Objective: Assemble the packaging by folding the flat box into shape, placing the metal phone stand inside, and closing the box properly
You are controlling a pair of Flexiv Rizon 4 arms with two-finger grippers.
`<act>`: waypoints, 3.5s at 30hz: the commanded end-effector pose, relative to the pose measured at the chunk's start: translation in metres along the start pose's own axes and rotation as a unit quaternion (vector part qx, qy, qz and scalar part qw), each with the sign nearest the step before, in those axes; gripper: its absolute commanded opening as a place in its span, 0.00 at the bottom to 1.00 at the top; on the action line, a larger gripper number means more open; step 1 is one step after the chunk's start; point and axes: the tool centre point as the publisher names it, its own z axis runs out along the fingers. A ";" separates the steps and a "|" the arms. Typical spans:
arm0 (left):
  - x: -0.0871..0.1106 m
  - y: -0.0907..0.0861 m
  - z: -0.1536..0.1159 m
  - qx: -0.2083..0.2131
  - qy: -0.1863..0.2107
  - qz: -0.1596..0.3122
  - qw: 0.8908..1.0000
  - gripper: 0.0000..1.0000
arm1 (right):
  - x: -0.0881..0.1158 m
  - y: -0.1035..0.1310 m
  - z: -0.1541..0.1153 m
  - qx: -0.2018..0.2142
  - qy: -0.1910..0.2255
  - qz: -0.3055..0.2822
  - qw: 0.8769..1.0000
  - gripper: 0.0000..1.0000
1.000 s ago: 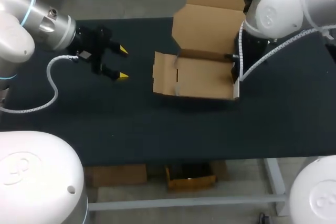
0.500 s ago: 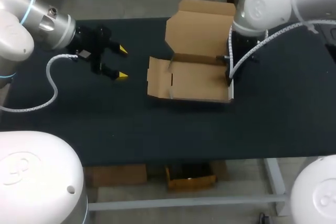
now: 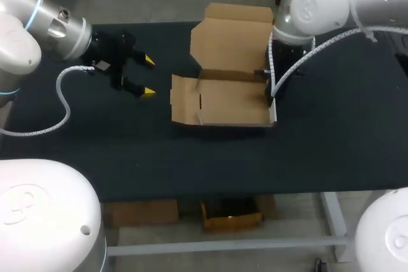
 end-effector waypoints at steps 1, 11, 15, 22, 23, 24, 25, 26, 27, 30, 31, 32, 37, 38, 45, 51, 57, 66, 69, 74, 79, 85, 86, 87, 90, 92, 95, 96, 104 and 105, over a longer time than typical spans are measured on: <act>-0.001 -0.001 0.000 -0.002 0.001 0.000 1.000 1.00 | 0.003 0.007 0.005 0.025 -0.006 0.000 1.000 0.00; -0.001 -0.001 0.000 -0.002 0.001 0.000 1.000 1.00 | -0.001 -0.003 0.014 0.054 -0.024 0.019 0.998 0.00; -0.001 -0.001 0.000 -0.002 0.001 0.000 1.000 1.00 | -0.004 -0.006 0.023 0.080 -0.027 0.031 0.996 0.00; -0.001 -0.001 0.000 -0.002 0.001 0.000 1.000 1.00 | -0.009 -0.012 0.029 0.107 -0.042 0.044 0.992 0.00; -0.001 -0.001 0.000 -0.002 0.001 0.000 1.000 1.00 | -0.009 -0.012 0.030 0.110 -0.044 0.046 0.992 0.00; -0.001 -0.001 0.000 -0.002 0.001 0.000 1.000 1.00 | -0.010 -0.012 0.030 0.111 -0.044 0.046 0.992 0.00; -0.001 -0.001 0.000 -0.002 0.001 0.000 1.000 1.00 | -0.010 -0.012 0.031 0.115 -0.046 0.045 0.991 0.00; -0.001 -0.001 0.000 -0.002 0.001 0.000 1.000 1.00 | -0.010 -0.013 0.031 0.116 -0.047 0.046 0.991 0.00; -0.001 -0.001 0.000 -0.002 0.001 0.000 1.000 1.00 | -0.010 -0.013 0.031 0.119 -0.047 0.045 0.991 0.00; -0.001 -0.001 0.000 -0.002 0.001 0.000 1.000 1.00 | -0.010 -0.014 0.031 0.128 -0.051 0.047 0.989 0.00; -0.001 -0.001 0.000 -0.002 0.001 0.000 1.000 1.00 | -0.010 -0.014 0.031 0.131 -0.052 0.047 0.989 0.00; -0.001 -0.001 0.000 -0.002 0.001 0.000 1.000 1.00 | -0.009 -0.014 0.032 0.135 -0.054 0.047 0.988 0.00; -0.001 -0.001 0.000 -0.002 0.001 0.000 1.000 1.00 | -0.010 -0.015 0.033 0.154 -0.055 0.054 0.985 0.00; -0.001 -0.001 0.000 -0.002 0.001 0.000 1.000 1.00 | -0.010 -0.016 0.033 0.159 -0.054 0.054 0.984 0.00; -0.001 -0.001 0.000 -0.002 0.001 0.000 1.000 1.00 | -0.011 -0.024 0.034 0.182 -0.061 0.054 0.980 0.00; -0.001 -0.001 0.000 -0.002 0.001 0.000 1.000 1.00 | -0.011 -0.030 0.038 0.187 -0.063 0.054 0.979 0.00; -0.001 -0.001 0.000 -0.002 0.001 0.000 1.000 1.00 | -0.011 -0.036 0.041 0.181 -0.066 0.056 0.980 0.00; -0.001 -0.001 0.000 -0.002 0.001 0.000 1.000 1.00 | -0.009 -0.042 0.040 0.151 -0.070 0.062 0.984 0.03; -0.001 -0.001 0.000 -0.002 0.001 0.000 1.000 1.00 | -0.009 -0.043 0.039 0.143 -0.068 0.060 0.986 0.04; -0.001 -0.001 0.000 -0.002 0.001 0.000 1.000 1.00 | -0.008 -0.044 0.039 0.139 -0.067 0.058 0.986 0.08; -0.001 -0.001 0.000 -0.002 0.001 0.000 1.000 1.00 | -0.008 -0.043 0.040 0.123 -0.063 0.056 0.989 0.08; -0.001 -0.001 0.000 -0.002 0.001 0.000 1.000 1.00 | -0.007 -0.044 0.040 0.087 -0.059 0.056 0.993 0.05; -0.001 -0.001 0.000 -0.002 0.001 0.000 1.000 1.00 | -0.007 -0.045 0.040 0.077 -0.055 0.053 0.994 0.05; -0.001 -0.001 0.000 -0.002 0.001 0.000 1.000 1.00 | -0.007 -0.045 0.040 0.070 -0.052 0.053 0.995 0.05; -0.001 -0.001 0.000 -0.002 0.001 0.000 1.000 1.00 | -0.006 -0.046 0.041 0.046 -0.048 0.056 0.996 0.04; -0.001 -0.001 0.000 -0.002 0.001 0.000 1.000 1.00 | -0.007 -0.046 0.042 0.034 -0.045 0.057 0.997 0.04; -0.001 -0.001 0.000 -0.002 0.001 0.000 1.000 1.00 | -0.007 -0.046 0.041 0.011 -0.042 0.059 0.997 0.05; -0.001 -0.001 0.000 -0.002 0.001 0.000 1.000 1.00 | -0.007 -0.046 0.041 0.003 -0.039 0.058 0.998 0.06; -0.001 -0.001 0.000 -0.002 0.001 0.000 1.000 1.00 | -0.006 -0.043 0.041 -0.030 -0.035 0.056 0.997 0.09; -0.001 -0.001 0.000 -0.002 0.001 0.000 1.000 1.00 | -0.006 -0.043 0.041 -0.034 -0.035 0.056 0.997 0.09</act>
